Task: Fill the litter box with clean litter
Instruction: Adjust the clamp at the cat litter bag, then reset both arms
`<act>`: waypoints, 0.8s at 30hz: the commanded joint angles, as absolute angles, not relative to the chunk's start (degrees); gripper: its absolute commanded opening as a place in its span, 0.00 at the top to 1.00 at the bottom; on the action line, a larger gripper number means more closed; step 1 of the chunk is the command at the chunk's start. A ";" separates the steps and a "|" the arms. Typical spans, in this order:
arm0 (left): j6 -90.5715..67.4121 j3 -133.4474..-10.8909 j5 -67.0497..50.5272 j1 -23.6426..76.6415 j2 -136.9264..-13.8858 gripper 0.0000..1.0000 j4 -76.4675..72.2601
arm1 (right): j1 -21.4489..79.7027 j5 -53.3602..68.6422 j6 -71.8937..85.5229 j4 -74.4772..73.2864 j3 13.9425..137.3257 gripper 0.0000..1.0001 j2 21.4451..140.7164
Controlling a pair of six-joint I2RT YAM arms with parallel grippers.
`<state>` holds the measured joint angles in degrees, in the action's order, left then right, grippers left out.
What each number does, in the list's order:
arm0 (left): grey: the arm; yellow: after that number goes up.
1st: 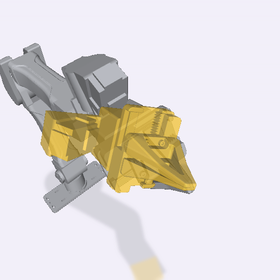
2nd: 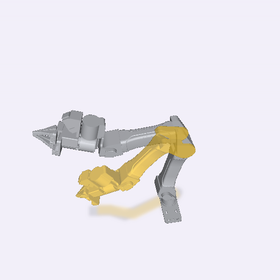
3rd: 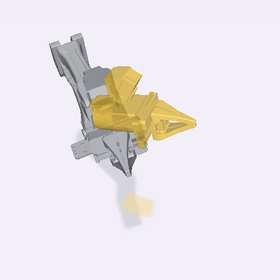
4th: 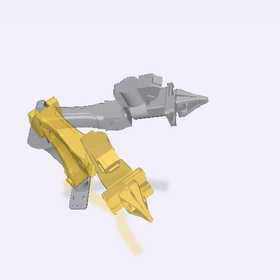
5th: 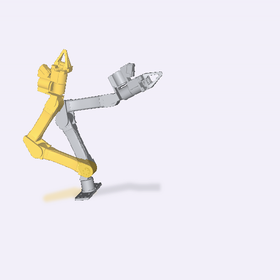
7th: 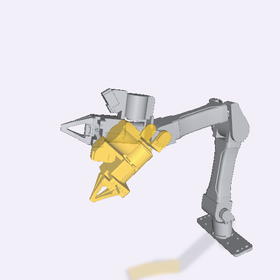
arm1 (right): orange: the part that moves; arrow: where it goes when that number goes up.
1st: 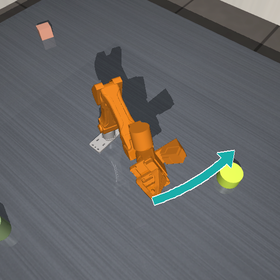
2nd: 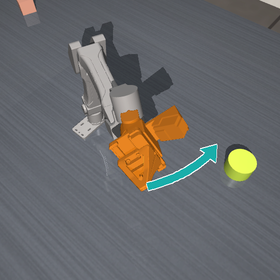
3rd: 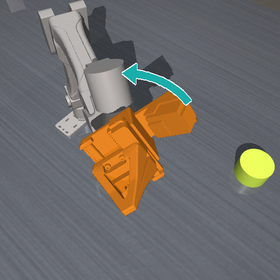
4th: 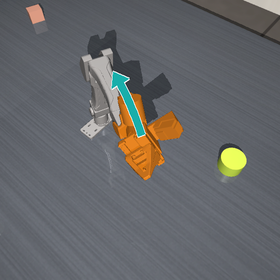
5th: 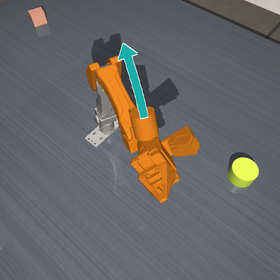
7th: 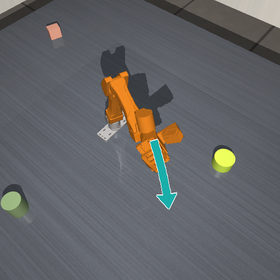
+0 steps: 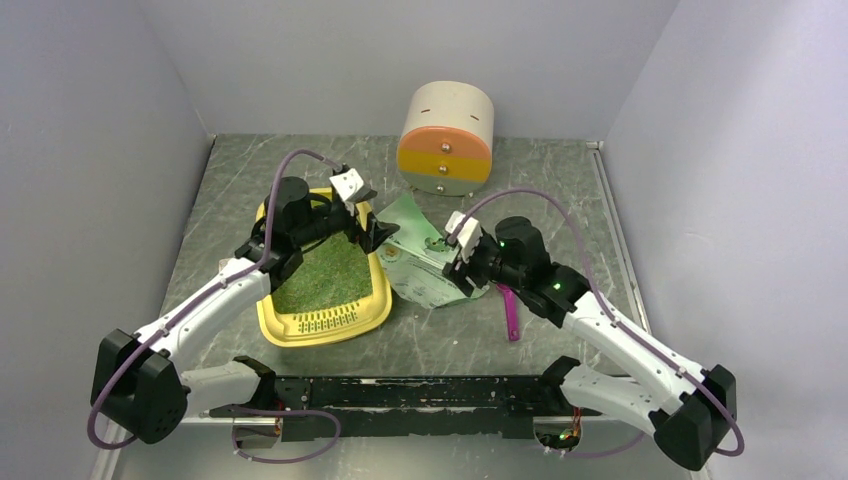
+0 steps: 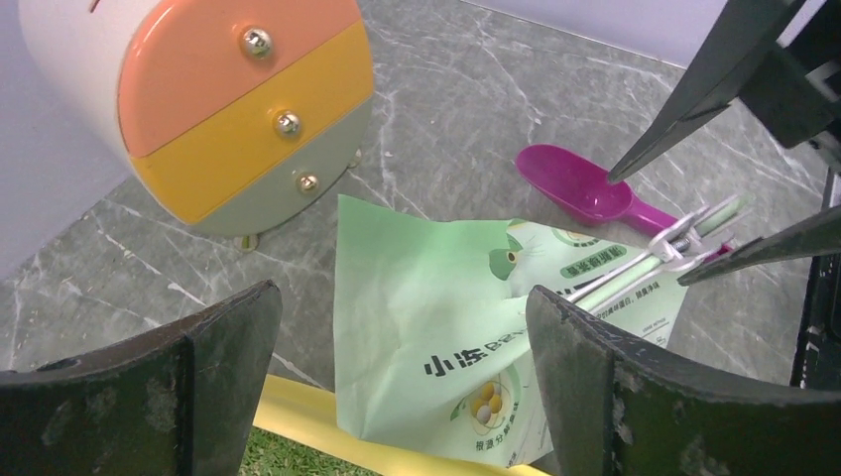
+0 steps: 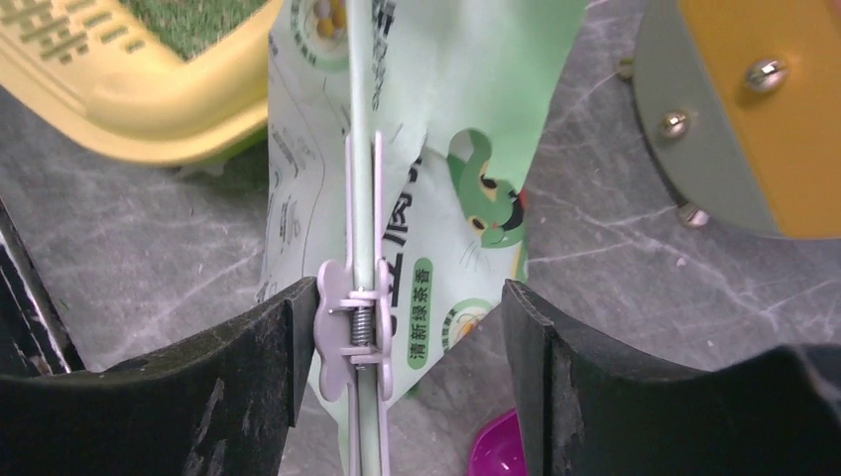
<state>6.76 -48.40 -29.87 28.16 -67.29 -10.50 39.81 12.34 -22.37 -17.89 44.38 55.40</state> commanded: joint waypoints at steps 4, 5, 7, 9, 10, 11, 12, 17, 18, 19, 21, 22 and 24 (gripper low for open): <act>1.42 -51.07 -23.51 27.60 -64.76 0.03 -12.50 | 39.90 5.40 -14.55 -11.91 48.31 0.26 49.27; 0.85 -51.41 -22.56 27.60 -64.53 0.03 -11.88 | 39.90 2.61 -12.65 -10.48 47.99 0.23 48.30; 0.36 -52.23 -19.50 27.60 -64.07 0.03 -10.10 | 39.90 -1.31 -8.79 -6.98 46.70 0.17 46.16; 0.35 -52.86 -14.88 27.60 -63.54 0.03 -8.10 | 39.89 -5.20 -4.66 -3.29 45.02 0.13 44.02; 0.35 -53.24 -13.30 27.60 -63.28 0.03 -7.08 | 39.88 -7.11 -2.15 -1.96 44.60 0.11 43.48; 0.44 -53.47 -12.15 27.60 -63.02 0.03 -6.17 | 39.90 -9.12 0.29 -1.08 44.41 0.10 43.20; 0.82 -53.57 -11.26 27.60 -62.82 0.03 -5.41 | 39.85 -10.87 2.76 -0.83 44.62 0.09 43.28; -0.70 -54.92 -6.53 27.55 -62.76 0.03 -3.72 | 39.81 -15.34 10.57 -6.30 49.97 0.05 47.98; -2.25 -55.46 -4.92 27.58 -63.02 0.03 -3.24 | 39.74 -16.05 11.46 -7.53 51.20 0.04 49.18; -3.24 -56.13 -3.26 27.60 -63.36 0.03 -2.72 | 39.68 -16.69 12.03 -8.67 52.27 0.03 50.15; -5.37 -57.96 -0.26 27.60 -64.14 0.03 -0.32 | 39.17 -18.05 12.94 -9.55 53.35 0.00 51.51; -6.07 -58.98 1.78 27.59 -64.56 0.03 1.86 | 38.45 -18.29 13.41 -9.64 53.66 0.00 52.11; -7.17 -60.41 4.71 27.60 -65.06 0.03 4.65 | 34.50 -16.41 15.13 -10.39 54.53 0.00 53.32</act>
